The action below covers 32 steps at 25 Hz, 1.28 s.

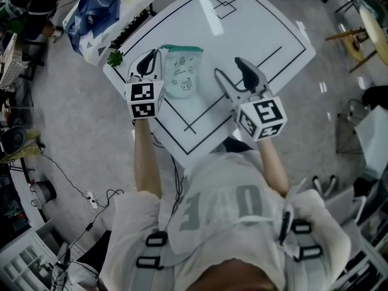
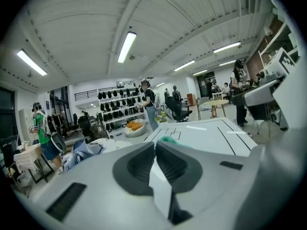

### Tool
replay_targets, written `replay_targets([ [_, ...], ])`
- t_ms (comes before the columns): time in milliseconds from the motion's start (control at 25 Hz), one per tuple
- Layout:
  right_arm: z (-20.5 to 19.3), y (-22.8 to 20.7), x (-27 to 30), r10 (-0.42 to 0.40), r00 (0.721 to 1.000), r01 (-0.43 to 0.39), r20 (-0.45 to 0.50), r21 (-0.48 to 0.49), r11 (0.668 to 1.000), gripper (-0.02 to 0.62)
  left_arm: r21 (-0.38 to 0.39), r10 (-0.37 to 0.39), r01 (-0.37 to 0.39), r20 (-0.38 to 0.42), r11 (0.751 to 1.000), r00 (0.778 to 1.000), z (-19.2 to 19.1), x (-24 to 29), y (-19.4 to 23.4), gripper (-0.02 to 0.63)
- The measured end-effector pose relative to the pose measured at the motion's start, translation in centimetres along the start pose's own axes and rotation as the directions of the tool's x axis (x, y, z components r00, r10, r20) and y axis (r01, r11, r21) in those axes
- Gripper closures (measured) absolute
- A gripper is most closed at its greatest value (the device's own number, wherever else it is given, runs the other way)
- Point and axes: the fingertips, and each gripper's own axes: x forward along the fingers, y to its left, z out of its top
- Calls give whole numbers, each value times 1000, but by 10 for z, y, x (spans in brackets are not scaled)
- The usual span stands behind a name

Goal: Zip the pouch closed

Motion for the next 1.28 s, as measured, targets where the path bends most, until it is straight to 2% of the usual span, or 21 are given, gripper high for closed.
replay_targets([
  [280, 33, 4, 9, 33, 995, -33, 89, 2, 999, 341, 10, 70, -72, 145, 997, 987, 55, -31, 5, 588],
  [440, 49, 9, 9, 45, 992, -45, 116, -3, 999, 341, -23, 133, -132, 225, 991, 965, 78, -52, 6, 588],
  [640, 57, 11, 3, 56, 990, -61, 133, 30, 998, 341, -2, 198, -207, 298, 978, 934, 92, -71, -8, 588],
  [800, 68, 16, -5, 72, 985, -85, 159, 80, 993, 341, 11, 173, -188, 342, 982, 924, 101, -80, -27, 588],
  [1000, 76, 18, -12, 75, 981, -92, 177, 93, 991, 341, -8, 178, -190, 385, 982, 905, 110, -94, -39, 588],
  [1160, 78, 19, -15, 76, 981, -104, 179, 151, 983, 341, 2, 164, -179, 390, 984, 906, 113, -101, -47, 588],
  [1280, 82, 21, -12, 85, 980, -126, 179, 230, 965, 341, 66, 140, -179, 392, 982, 909, 114, -99, -52, 588],
])
